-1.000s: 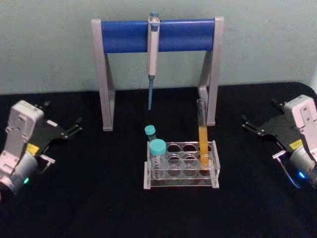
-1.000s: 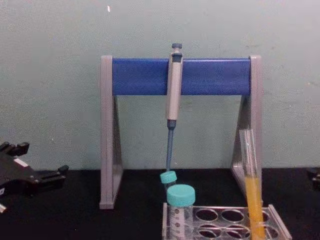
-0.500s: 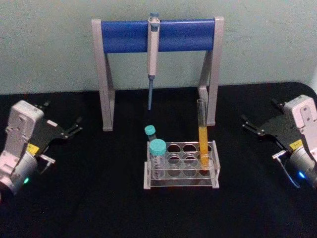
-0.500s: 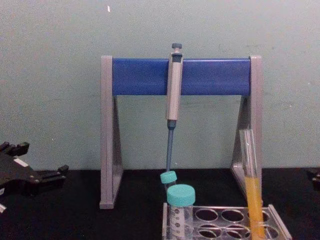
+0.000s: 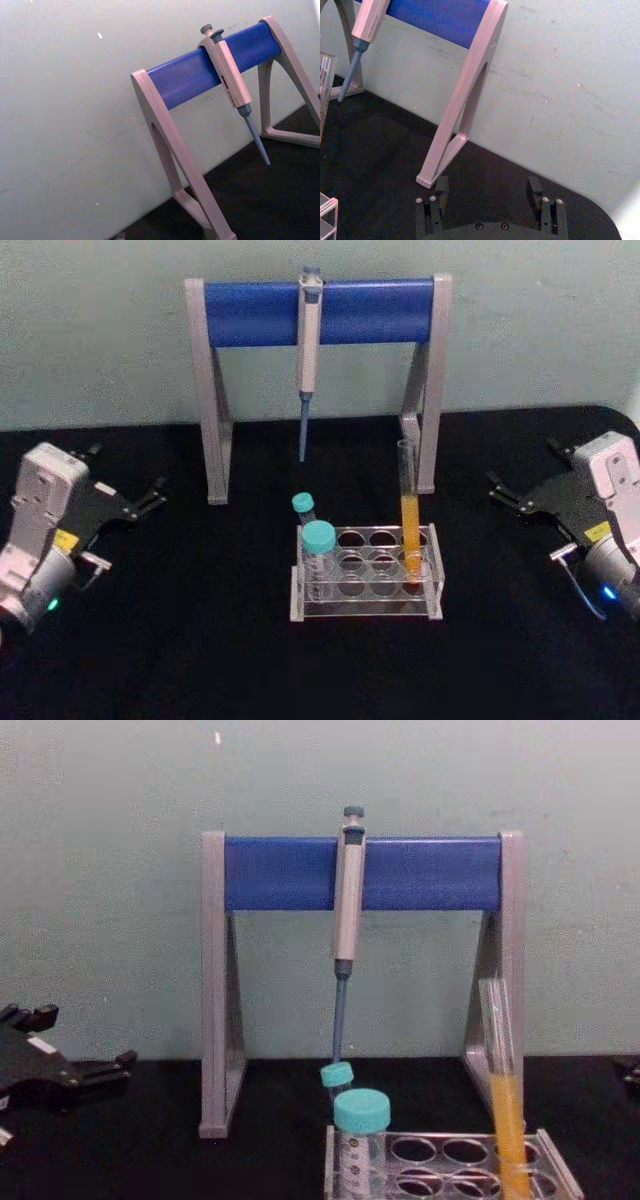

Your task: Pick up the test tube from the test tube rack, shake it, then place it back into the test tube rack.

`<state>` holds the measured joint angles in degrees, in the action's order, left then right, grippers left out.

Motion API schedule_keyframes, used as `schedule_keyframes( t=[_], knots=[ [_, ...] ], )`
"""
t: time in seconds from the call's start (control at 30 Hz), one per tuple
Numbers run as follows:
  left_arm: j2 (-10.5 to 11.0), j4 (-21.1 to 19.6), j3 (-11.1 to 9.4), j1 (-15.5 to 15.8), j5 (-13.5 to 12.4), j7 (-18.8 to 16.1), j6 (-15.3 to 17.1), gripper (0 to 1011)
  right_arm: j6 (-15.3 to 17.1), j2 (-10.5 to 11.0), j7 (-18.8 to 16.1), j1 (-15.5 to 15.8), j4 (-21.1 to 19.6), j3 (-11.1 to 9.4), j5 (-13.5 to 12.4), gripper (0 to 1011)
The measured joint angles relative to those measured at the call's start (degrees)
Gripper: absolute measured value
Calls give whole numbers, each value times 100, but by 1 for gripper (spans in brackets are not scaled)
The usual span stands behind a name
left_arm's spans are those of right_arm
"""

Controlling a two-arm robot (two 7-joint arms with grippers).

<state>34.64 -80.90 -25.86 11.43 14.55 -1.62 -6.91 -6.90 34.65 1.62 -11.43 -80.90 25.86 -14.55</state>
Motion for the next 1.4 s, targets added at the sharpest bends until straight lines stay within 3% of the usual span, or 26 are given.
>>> schedule_keyframes(
  t=[1.2, 1.4],
  knots=[
    [0, 0, 0, 0, 0, 0, 0, 1001, 0, -2, -3, 3, -2, -5, 2, 1000],
    [0, 0, 0, 0, 0, 0, 0, 1002, 57, 21, -160, 135, -165, -94, -5, 1000]
  ],
)
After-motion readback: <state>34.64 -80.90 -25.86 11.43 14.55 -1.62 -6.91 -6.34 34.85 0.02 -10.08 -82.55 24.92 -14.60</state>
